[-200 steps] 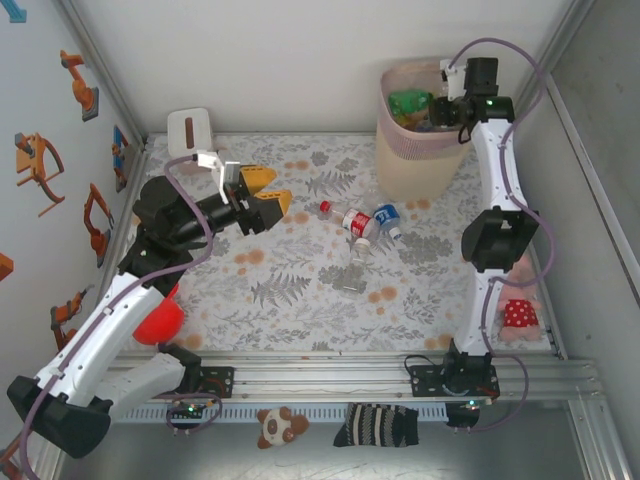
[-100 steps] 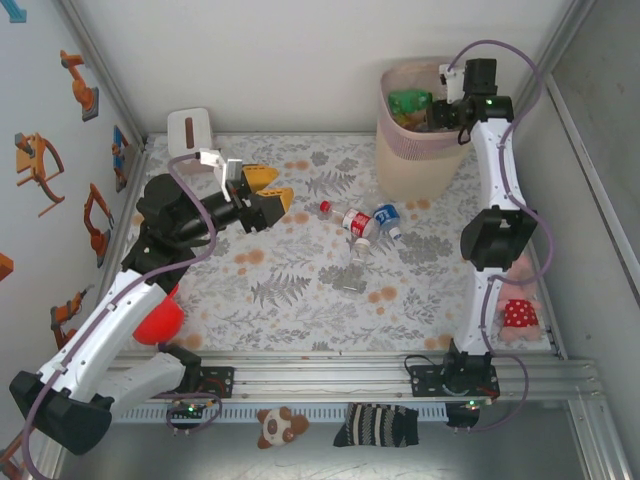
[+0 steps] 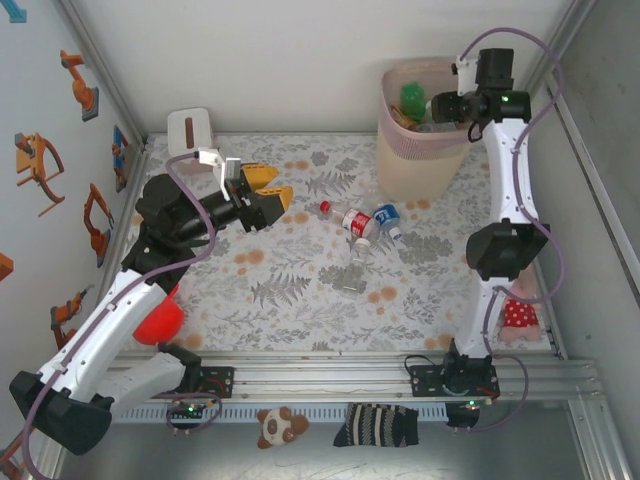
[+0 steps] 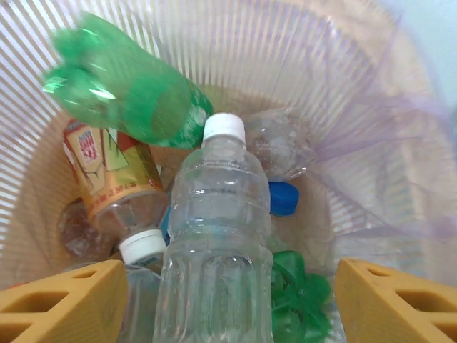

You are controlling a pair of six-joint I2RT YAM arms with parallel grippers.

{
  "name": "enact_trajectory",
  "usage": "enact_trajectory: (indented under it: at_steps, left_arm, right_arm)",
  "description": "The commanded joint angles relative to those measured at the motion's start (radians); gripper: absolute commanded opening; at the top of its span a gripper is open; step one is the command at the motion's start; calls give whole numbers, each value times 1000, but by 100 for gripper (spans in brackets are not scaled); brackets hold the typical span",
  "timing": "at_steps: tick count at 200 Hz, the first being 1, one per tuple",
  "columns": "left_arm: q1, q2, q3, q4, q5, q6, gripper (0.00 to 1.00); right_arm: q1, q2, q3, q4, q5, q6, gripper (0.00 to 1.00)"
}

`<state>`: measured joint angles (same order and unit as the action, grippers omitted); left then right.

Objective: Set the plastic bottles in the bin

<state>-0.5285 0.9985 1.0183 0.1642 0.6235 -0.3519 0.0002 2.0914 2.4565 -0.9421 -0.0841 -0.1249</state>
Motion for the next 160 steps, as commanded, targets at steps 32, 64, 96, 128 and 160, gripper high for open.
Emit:
enact_trajectory:
  at_steps: [32,64,96,128,160]
  left_arm:
    - [5,0,7,-26,-3,-7,73]
    - [4,23,24,-70,-4,-4,70]
    - [-8,67,48,-126,-21,9,67]
    - [-62,126,96,-260,-120,84,65]
    - [-117,212,128,-368,-216,135,65]
  right_arm:
    - [0,-131,-71,17,-2,55,71]
    - [3,-176,-113,22,-26,96,65]
    - [15,-236,-180,28,-61,145,60]
    - [29,-332,-307,66,-72,176,59]
    - [34,-456,-462,129,-82,221,59]
